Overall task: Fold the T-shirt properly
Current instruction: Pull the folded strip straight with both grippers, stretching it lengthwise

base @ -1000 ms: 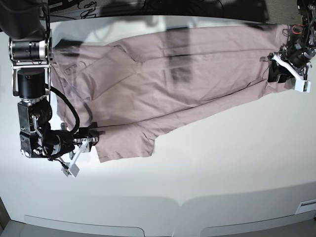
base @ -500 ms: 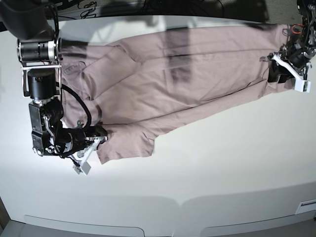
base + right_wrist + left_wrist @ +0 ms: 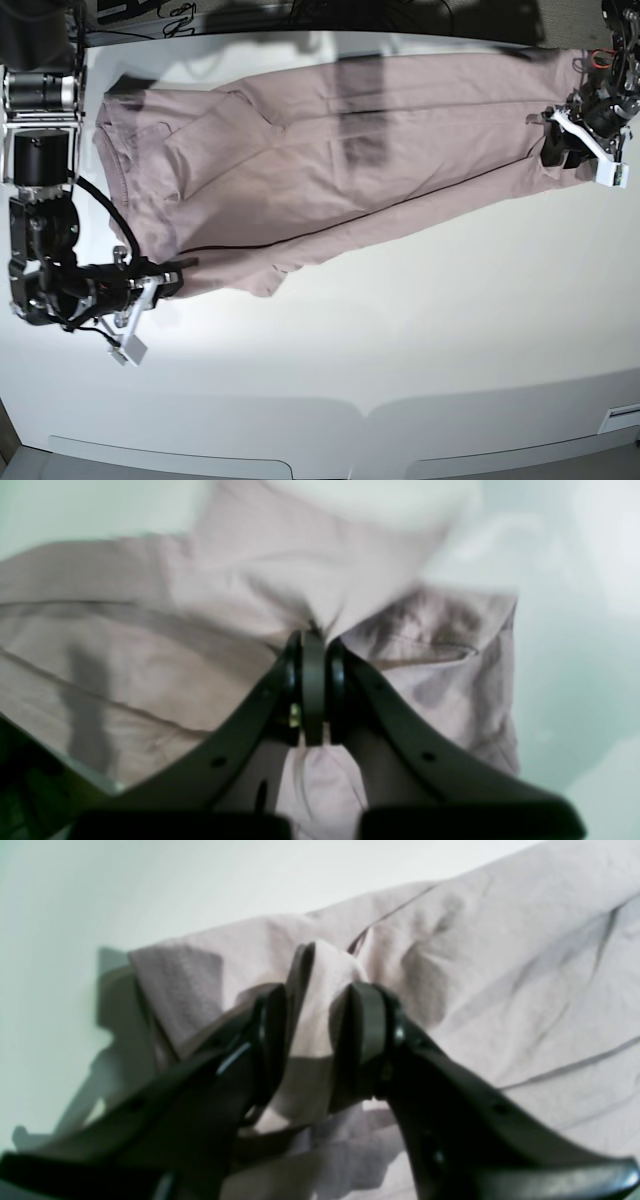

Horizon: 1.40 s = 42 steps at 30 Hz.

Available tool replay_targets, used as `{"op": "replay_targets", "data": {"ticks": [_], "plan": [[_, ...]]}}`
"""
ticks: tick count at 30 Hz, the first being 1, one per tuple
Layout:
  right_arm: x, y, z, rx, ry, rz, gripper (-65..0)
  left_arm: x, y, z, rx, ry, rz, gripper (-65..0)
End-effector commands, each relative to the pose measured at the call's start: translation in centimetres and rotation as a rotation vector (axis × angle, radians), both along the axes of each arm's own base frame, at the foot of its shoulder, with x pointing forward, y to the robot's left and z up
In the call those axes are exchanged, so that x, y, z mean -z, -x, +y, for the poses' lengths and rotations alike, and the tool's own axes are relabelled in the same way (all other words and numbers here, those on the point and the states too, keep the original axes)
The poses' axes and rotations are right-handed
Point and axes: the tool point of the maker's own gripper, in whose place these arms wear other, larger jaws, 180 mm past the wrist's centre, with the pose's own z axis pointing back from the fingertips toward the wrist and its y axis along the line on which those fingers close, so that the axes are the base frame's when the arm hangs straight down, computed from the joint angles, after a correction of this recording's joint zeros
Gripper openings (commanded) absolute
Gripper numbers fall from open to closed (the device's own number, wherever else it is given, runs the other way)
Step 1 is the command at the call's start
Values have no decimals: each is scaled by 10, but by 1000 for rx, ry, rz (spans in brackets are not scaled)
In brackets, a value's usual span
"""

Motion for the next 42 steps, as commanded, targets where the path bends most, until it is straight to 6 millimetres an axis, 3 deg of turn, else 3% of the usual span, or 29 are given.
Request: {"op": "replay_targets", "data": {"ticks": [1, 9, 18, 28, 33, 42], "plan": [[-22, -7, -8, 1, 5, -53, -650, -4, -2, 6, 6, -19, -3, -439], [-31, 28, -17, 29, -42, -84, -650, 1, 5, 6, 17, -26, 42, -439], [0, 91, -28, 75, -65, 8, -650, 5, 8, 9, 33, -67, 59, -439], [0, 140, -55, 150, -8, 14, -650, 5, 8, 9, 33, -68, 60, -439], [9, 155, -66, 171, 29, 47, -650, 10, 15, 13, 48, -85, 115, -439], [15, 158, -72, 189, 67, 50, -650, 14, 37, 36, 81, -152, 226, -439]]}}
